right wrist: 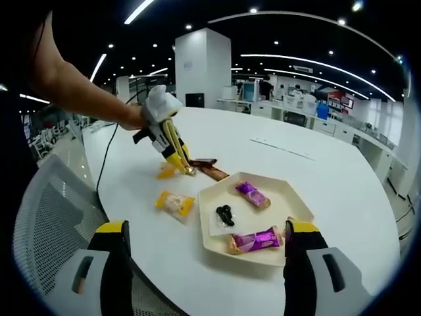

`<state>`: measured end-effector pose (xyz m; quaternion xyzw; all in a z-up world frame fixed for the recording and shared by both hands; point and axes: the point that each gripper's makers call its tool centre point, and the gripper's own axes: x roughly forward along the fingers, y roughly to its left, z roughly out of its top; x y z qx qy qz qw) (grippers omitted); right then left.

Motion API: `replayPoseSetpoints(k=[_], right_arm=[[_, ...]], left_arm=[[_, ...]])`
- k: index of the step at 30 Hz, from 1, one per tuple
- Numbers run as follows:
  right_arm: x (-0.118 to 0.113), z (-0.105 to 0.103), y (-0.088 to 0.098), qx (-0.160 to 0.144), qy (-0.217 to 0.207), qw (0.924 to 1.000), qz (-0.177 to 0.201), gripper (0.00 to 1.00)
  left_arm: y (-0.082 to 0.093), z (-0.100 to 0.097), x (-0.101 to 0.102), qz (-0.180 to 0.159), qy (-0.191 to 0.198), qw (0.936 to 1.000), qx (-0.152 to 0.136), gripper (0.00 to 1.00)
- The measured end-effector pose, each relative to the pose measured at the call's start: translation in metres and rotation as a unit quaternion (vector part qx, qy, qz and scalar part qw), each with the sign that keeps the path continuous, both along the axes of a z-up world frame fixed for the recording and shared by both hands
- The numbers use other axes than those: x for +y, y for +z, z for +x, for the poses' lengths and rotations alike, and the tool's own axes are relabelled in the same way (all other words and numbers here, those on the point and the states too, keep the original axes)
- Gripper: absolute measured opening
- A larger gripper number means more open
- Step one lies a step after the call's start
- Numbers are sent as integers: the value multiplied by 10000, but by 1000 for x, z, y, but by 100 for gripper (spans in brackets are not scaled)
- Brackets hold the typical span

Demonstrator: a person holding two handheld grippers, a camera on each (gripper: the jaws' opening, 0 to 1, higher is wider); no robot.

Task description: Place the target food into the container with the food tongs after gripping and lifting it, then release it inside without dropping or visibly crushing the food.

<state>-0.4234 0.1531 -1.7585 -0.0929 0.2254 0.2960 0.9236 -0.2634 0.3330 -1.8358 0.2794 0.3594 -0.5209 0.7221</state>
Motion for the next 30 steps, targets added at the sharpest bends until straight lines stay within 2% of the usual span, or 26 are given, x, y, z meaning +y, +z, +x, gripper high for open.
replayPoseSetpoints(k=[9, 22, 30], right_arm=[[2, -1, 0, 12, 39, 10000, -21, 95], [2, -1, -1, 17, 45, 10000, -14, 95], [3, -1, 0, 9, 75, 10000, -17, 95]], left_arm=[[14, 0, -7, -133, -72, 9999, -69, 16], [48, -1, -8, -331, -177, 9993, -78, 17], [57, 0, -9, -345, -242, 9991, -107, 16]])
